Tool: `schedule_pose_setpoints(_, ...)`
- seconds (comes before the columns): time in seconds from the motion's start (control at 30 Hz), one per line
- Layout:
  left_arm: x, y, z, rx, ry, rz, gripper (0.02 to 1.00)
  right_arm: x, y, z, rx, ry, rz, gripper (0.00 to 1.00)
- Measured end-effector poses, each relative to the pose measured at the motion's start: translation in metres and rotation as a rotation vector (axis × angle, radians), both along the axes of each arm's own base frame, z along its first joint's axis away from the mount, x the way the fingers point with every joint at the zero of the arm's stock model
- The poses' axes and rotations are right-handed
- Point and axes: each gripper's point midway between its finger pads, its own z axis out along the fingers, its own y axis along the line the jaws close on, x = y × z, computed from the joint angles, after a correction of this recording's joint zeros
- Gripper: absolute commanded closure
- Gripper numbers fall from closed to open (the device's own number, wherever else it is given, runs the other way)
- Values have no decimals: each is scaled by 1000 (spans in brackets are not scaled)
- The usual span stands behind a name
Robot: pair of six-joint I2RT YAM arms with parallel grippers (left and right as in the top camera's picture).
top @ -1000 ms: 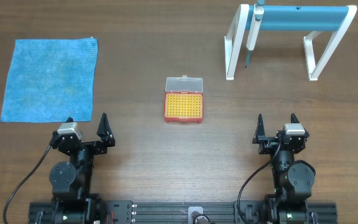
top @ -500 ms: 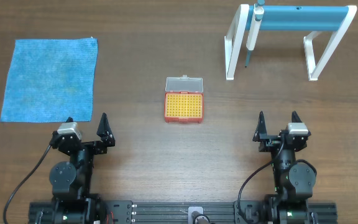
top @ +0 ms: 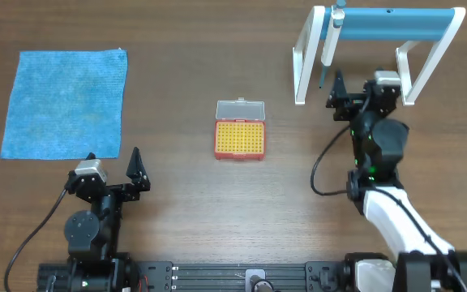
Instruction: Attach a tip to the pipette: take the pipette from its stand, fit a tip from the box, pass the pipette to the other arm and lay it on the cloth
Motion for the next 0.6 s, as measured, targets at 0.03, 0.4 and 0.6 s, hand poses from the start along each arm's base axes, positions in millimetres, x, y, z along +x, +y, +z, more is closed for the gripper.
schedule_pose_setpoints(0.03,0,0,0,0,0,0,23,7,4,-1,2,6,11,139)
schedule_pose_setpoints(0.4,0,0,0,0,0,0,23,40,15,-13,-3,43,34,139)
schedule_pose_setpoints(0.6,0,0,0,0,0,0,23,50,15,-11,-11,38,34,141)
